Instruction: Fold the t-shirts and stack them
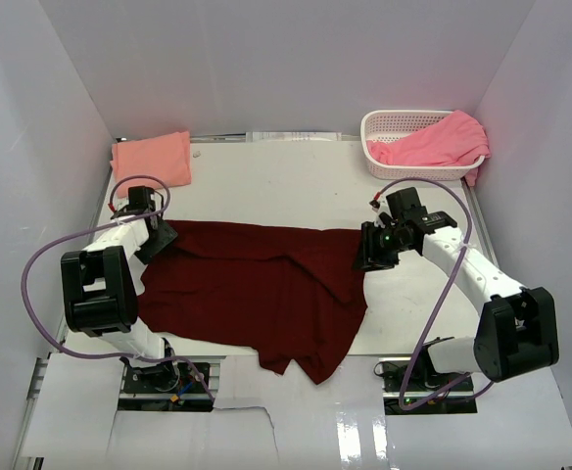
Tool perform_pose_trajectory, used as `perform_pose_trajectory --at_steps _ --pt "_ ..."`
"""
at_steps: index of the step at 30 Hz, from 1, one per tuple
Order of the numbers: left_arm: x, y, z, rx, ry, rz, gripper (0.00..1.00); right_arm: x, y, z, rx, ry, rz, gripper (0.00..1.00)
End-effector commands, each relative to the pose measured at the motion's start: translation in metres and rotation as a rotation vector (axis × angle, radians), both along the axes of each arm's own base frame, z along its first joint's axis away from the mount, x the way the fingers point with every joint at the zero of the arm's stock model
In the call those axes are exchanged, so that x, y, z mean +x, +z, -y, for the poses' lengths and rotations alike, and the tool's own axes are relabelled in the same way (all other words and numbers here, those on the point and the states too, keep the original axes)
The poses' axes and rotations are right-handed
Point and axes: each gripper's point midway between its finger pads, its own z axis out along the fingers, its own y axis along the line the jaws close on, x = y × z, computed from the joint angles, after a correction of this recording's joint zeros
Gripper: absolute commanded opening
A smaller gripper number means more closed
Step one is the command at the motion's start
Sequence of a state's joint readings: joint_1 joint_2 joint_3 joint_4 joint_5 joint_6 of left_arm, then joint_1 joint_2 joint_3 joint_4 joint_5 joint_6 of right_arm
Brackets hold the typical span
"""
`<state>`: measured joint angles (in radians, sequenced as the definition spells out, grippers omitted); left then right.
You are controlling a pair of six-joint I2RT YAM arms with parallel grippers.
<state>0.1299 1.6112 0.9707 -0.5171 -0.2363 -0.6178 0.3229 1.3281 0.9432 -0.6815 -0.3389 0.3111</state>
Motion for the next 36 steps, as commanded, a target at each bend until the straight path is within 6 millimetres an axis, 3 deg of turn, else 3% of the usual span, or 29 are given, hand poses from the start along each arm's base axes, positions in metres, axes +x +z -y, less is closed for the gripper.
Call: perform_pose_trajectory --at_steps 1,5,9,12,18,23,27,36 --pt "-0.007 0.012 -0.006 0.015 0.046 0.025 0.77 -0.003 -0.003 0.004 -0.03 -0.009 -0.023 0.44" --pt "-0.007 0.04 -0.018 0.082 0.091 0.079 0.81 0.005 0.004 0.001 -0.02 -0.026 0.001 0.57" --pt "0.001 0.088 -0.024 0.12 0.108 0.235 0.84 0.025 0.004 0.003 -0.044 -0.068 0.027 0.58" --pt "0.023 0.11 -0.026 0.142 0.07 0.316 0.85 0.044 -0.004 0.001 -0.053 -0.087 0.028 0.58" --pt "0.068 0.123 -0.019 0.142 -0.084 0.384 0.9 0.087 -0.023 0.004 -0.126 -0.154 0.058 0.58" --pt "0.094 0.101 -0.012 0.107 -0.154 0.348 0.9 0.122 -0.024 0.01 -0.202 -0.195 0.105 0.58" --pt "0.108 0.085 -0.004 0.062 -0.197 0.335 0.9 0.139 -0.028 0.014 -0.24 -0.213 0.117 0.59" --pt "0.123 0.052 0.0 0.028 -0.233 0.277 0.88 0.157 -0.052 0.029 -0.297 -0.247 0.081 0.57"
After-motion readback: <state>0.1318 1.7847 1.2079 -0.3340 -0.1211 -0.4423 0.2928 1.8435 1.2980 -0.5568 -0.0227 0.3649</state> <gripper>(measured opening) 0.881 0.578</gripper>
